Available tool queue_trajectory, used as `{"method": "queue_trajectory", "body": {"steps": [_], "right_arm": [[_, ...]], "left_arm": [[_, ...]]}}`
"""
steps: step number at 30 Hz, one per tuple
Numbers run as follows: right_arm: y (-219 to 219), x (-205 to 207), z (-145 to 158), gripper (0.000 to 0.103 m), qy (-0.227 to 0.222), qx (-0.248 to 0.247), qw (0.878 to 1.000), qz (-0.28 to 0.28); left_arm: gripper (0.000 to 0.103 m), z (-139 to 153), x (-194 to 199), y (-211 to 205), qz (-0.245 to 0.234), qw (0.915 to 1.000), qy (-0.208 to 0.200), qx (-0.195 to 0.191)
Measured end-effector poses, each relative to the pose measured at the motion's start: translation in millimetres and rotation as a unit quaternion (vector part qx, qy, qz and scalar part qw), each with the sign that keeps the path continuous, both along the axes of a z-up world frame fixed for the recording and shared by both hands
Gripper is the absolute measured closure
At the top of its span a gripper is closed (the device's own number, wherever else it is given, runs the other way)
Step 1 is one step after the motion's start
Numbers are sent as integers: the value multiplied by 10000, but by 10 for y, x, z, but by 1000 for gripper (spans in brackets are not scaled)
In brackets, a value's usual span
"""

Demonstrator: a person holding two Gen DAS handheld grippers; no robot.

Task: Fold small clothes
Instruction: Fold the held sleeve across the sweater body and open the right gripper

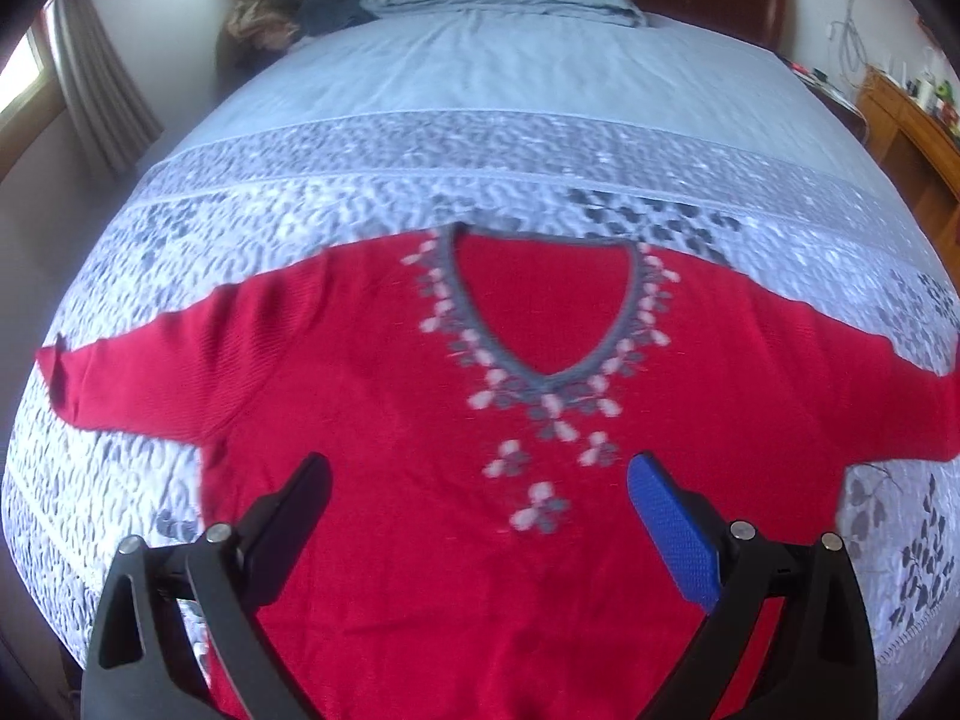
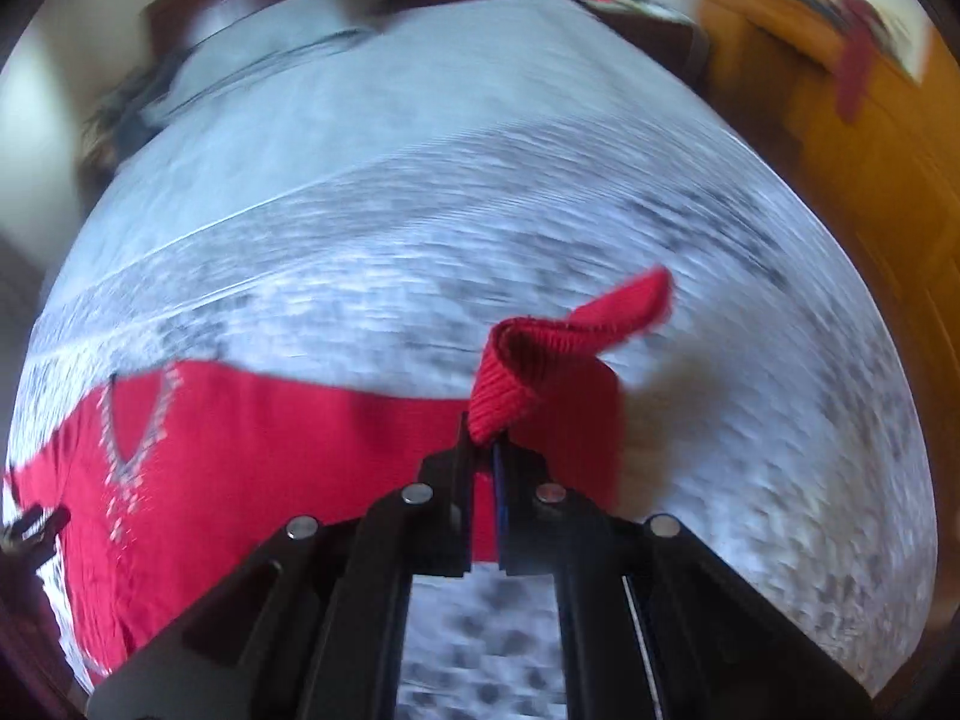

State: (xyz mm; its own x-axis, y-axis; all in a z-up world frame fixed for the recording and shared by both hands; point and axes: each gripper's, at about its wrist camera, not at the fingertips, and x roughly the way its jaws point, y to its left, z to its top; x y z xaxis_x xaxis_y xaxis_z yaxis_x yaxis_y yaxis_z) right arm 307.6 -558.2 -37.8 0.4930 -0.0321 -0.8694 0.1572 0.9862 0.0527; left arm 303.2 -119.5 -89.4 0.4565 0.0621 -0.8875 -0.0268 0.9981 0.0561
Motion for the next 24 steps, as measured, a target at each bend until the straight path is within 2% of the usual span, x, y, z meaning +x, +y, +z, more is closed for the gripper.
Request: {"method": "queue_trajectory", "body": {"steps": [4, 8, 10, 13, 14, 18, 20, 21, 24], "right_arm": [[779, 217, -58, 99, 20, 213, 9977, 637], [1559, 349, -253, 99, 155, 397, 9921, 1180], [1953, 395, -453, 99, 394, 500, 9872, 1462], [2273, 395, -733, 89, 836, 709, 9791, 1714], [2316, 355, -793, 81, 928, 822, 9762, 1782], [2037, 172, -766, 75, 828, 1063, 9786, 1558], [1780, 65, -728, 74, 786, 1112, 9814, 1351], [1693, 13, -740, 74, 763, 1042, 9832, 1287], [1425, -161, -728, 75, 714, 929, 9866, 1133]], "left_arm": [[4, -4, -5, 292, 180, 9998, 40, -49], [4, 16, 2, 450, 287, 9994, 50, -166], [4, 21, 7, 470, 294, 9993, 67, -239], [4, 10, 31, 452, 232, 9984, 161, -499], [4, -1, 37, 433, 192, 9978, 200, -599], [4, -77, 67, 243, -116, 9931, 410, -1089], [5, -156, 114, 57, -322, 9872, 628, -1431], [5, -219, 153, -77, -464, 9808, 789, -1721], [6, -427, 262, -447, -715, 9671, 1167, -2146]]}}
